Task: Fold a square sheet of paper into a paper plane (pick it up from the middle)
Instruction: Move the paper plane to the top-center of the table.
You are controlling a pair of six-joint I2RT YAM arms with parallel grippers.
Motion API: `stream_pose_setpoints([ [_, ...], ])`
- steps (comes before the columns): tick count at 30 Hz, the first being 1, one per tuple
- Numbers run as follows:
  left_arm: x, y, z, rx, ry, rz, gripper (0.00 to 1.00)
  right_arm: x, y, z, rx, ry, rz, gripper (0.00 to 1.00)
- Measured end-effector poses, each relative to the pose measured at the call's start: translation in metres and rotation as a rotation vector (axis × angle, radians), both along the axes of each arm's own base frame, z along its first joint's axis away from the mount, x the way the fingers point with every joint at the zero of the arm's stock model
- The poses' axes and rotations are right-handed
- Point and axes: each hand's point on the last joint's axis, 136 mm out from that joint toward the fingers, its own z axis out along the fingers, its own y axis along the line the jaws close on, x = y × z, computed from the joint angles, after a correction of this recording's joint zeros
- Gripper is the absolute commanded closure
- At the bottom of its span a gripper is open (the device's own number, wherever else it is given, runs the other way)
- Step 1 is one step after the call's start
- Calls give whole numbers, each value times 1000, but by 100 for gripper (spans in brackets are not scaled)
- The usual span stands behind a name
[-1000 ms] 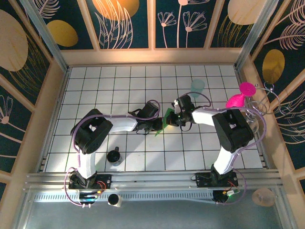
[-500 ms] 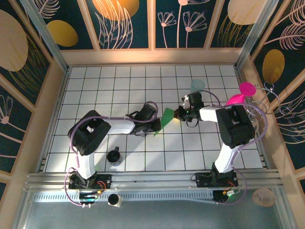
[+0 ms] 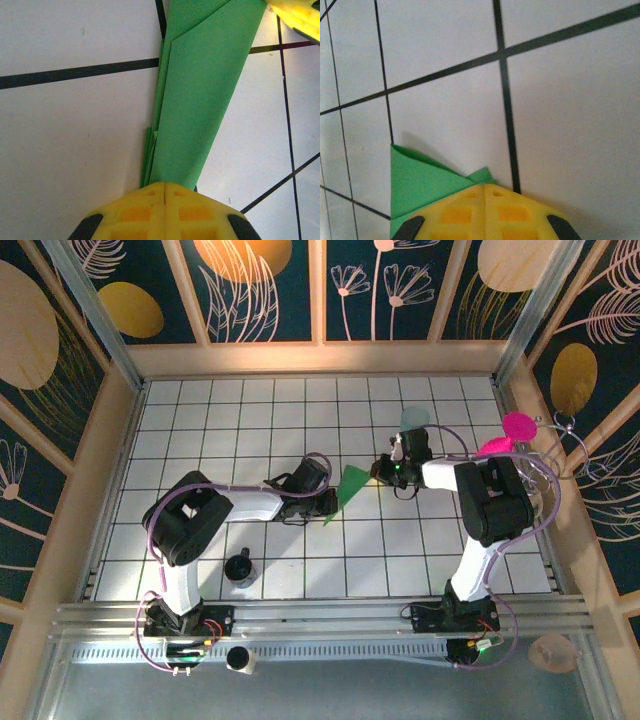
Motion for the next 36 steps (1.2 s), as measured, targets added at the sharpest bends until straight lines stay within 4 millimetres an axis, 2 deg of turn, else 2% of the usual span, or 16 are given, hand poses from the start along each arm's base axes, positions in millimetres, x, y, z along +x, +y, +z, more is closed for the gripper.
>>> stream_pose_setpoints([
  [5,0,0,1,8,2,-7,100,6,-9,3,-38,-24,-39,92],
  [9,-1,0,2,14,11,-12,99,15,-24,23,-74,-87,-98,88],
  [14,0,1,9,29,22,-16,83,13,-26,60,-81,-167,-133,74],
  [17,7,-1,28,3,-10,-12,71,7,-21,75,-93,-190,-135,64],
  [21,26,6,73,-70,-101,31,53,-9,-6,80,-107,-173,-113,51],
  [24,40,22,103,-115,-179,88,41,-25,8,73,-132,-125,-86,45],
  [26,47,41,112,-122,-223,135,31,-38,19,68,-150,-78,-70,41],
  [28,50,60,109,-105,-239,180,22,-46,30,67,-169,-43,-63,39],
  [31,52,86,92,-54,-241,240,10,-50,48,65,-198,3,-68,37],
  [36,47,119,69,22,-245,299,2,-51,77,54,-283,65,-98,35],
])
